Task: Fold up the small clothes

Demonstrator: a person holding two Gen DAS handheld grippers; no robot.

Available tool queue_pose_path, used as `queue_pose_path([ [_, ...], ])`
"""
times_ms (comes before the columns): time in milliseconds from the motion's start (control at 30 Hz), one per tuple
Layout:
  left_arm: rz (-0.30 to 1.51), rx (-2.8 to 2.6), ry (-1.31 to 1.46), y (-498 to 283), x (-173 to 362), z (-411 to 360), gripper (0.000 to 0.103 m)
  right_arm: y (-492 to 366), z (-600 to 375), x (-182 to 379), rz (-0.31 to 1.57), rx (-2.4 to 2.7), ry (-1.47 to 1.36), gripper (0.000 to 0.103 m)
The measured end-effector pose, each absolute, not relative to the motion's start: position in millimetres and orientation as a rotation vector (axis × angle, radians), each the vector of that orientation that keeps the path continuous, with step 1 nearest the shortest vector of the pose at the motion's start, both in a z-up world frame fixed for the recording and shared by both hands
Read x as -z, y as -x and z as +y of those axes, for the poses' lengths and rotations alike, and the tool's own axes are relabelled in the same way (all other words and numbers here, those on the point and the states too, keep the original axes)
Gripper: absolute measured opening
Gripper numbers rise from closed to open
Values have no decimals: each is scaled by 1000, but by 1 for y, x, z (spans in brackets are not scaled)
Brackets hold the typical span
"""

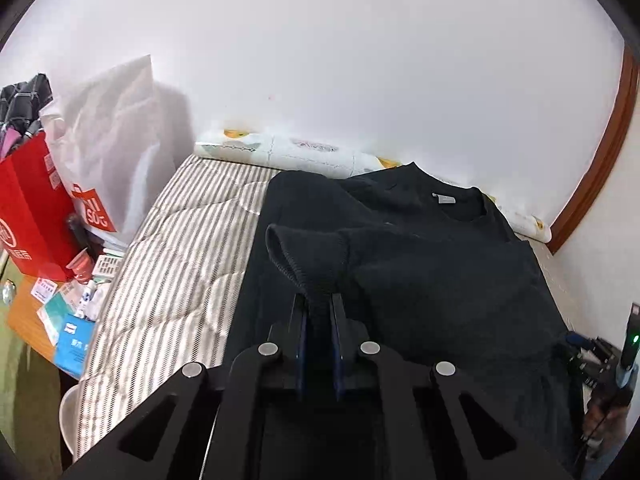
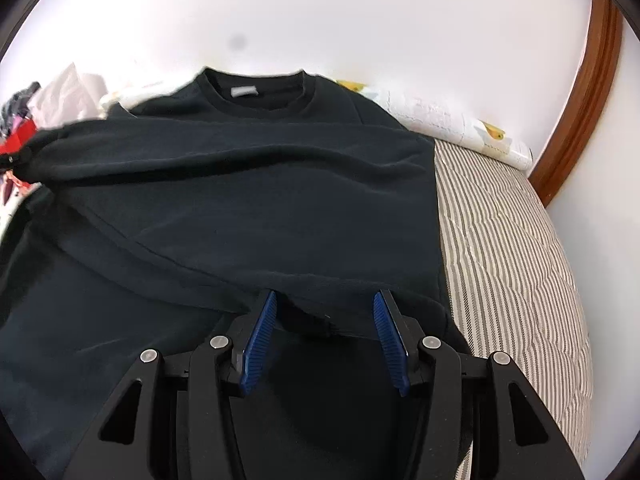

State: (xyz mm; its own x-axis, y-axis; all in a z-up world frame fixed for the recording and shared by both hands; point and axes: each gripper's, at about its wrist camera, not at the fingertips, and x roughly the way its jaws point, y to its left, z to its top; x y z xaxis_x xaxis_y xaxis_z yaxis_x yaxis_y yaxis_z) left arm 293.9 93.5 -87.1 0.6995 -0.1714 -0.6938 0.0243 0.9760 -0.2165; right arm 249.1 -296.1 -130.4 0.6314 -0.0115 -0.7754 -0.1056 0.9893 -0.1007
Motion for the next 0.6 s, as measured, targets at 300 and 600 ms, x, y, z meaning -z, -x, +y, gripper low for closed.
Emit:
queue_pose_path([
  [300,917,73,210,-304,134,95,11,-266,-327,125,862,42,15,50],
  [600,881,62,143,-291,121,81,12,-267,-344,138,938,131,-57,50],
])
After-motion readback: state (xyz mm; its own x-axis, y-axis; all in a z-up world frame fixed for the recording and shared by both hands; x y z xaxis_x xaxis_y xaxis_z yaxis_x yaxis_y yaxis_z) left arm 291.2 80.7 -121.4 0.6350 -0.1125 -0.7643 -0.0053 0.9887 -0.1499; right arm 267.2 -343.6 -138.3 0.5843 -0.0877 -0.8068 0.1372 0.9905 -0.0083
